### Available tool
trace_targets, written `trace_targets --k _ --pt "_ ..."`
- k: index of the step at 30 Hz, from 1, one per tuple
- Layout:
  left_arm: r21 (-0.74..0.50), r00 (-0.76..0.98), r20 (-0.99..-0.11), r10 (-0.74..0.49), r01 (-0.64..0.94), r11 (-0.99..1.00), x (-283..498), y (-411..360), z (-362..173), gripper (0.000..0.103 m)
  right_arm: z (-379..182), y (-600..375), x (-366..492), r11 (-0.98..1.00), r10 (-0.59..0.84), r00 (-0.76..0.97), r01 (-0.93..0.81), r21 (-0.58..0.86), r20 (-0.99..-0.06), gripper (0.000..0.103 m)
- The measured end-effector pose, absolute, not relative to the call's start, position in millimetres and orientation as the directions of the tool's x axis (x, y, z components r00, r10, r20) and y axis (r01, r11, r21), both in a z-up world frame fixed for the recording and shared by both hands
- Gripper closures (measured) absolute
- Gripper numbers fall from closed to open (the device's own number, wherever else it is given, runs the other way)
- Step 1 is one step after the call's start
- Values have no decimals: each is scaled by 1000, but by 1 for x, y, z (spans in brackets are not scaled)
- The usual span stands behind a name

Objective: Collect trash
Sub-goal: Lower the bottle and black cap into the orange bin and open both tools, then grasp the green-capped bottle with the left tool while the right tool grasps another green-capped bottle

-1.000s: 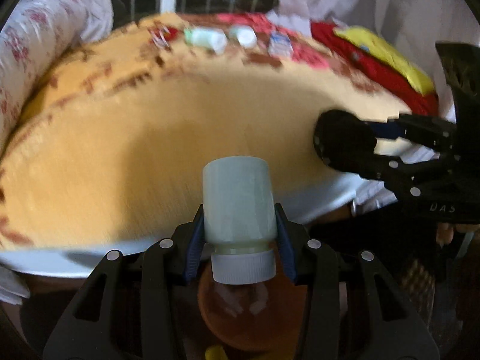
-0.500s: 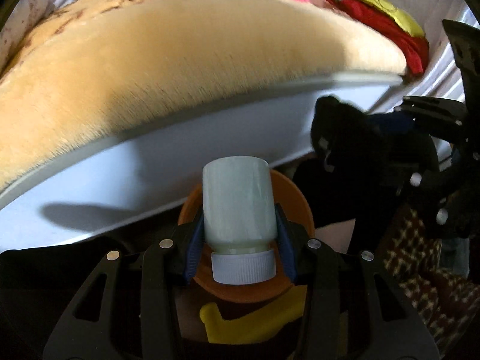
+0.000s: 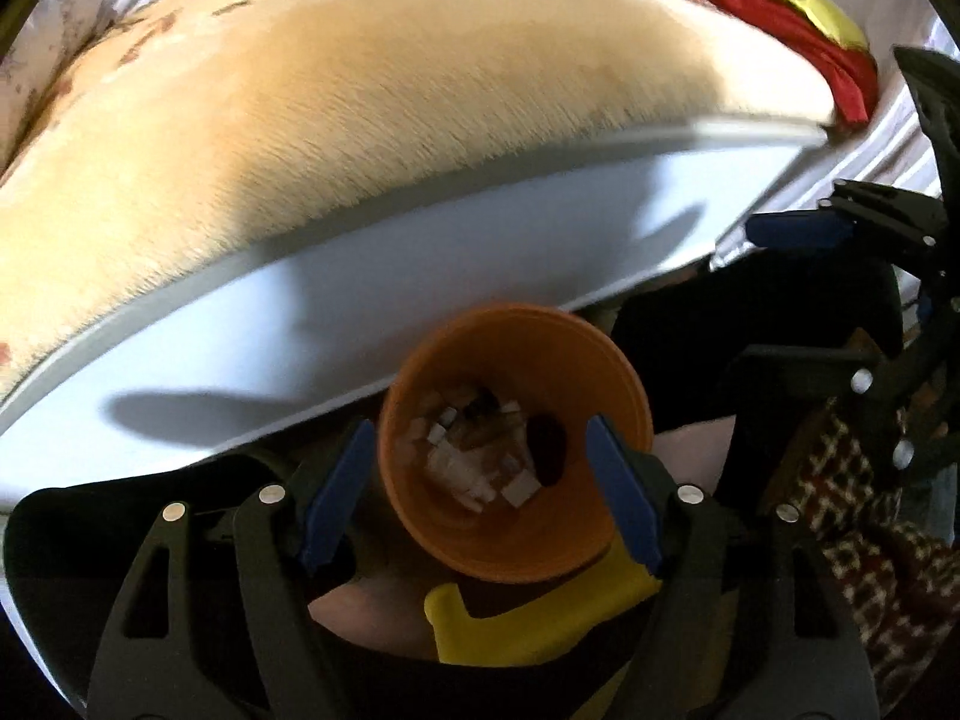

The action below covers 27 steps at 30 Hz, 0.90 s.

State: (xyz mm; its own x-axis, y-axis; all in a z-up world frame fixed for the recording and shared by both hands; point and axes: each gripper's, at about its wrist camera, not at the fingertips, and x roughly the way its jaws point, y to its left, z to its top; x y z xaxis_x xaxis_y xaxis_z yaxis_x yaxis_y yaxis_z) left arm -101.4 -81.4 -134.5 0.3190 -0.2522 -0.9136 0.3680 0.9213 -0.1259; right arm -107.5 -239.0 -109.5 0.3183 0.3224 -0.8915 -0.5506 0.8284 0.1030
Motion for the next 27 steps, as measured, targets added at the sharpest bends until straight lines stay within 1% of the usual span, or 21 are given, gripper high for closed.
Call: trace_targets --k 5,10,15,18,23,26,27 --pt "-133 418 -869 -264 316 940 -87 -64 -104 32 -78 -258 -94 854 332 417 -514 82 -846 26" --pt "-114 561 -791 -244 257 960 -59 -63 -61 32 -40 -266 -71 878 353 537 -474 71 -766 25" --pt "-134 654 -724 -221 181 974 -3 -61 -24 32 -16 -268 -36 912 330 642 -405 59 -692 24" --pt "-144 693 -693 -199 137 980 33 -65 -8 32 -9 -277 -17 925 330 672 -370 86 -663 24" --pt "-163 702 -689 -179 91 982 95 -80 -3 32 -10 -282 -1 935 314 700 -346 81 -641 24" --pt "-164 691 -706 -156 54 985 136 -91 -9 32 -14 -284 7 938 304 706 -339 72 -640 24" --pt "-184 678 -717 -164 43 982 153 -96 -11 32 -15 -286 8 939 302 708 -337 71 -639 24"
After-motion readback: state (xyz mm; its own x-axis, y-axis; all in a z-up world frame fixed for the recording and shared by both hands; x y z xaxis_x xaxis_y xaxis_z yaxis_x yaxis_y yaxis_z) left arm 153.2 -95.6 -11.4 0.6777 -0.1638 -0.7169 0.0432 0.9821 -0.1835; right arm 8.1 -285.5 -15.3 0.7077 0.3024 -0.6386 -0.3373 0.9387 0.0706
